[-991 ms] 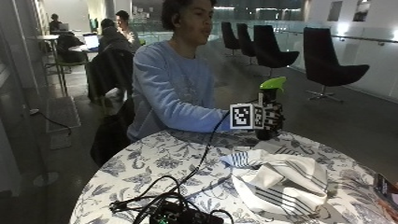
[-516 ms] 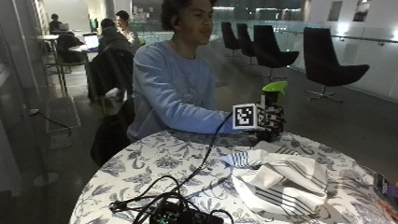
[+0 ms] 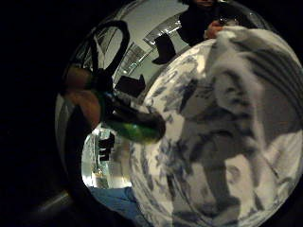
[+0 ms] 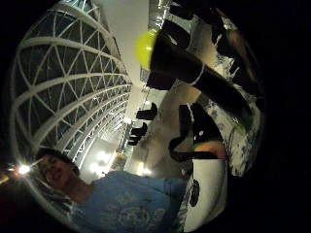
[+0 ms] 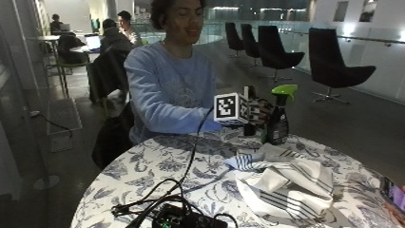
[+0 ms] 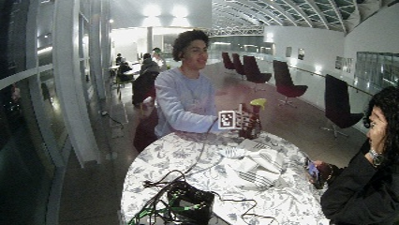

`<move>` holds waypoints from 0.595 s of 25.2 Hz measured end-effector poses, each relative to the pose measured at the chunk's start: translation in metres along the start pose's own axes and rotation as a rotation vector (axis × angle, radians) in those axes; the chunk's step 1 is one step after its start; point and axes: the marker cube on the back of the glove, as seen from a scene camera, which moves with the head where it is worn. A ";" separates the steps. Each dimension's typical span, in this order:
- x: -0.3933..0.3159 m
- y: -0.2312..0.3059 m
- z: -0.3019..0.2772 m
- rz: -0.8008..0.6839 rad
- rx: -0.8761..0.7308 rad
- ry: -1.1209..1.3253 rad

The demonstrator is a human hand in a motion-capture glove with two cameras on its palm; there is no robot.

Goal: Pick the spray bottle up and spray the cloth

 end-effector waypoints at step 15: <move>0.039 0.169 -0.164 0.056 -0.021 0.354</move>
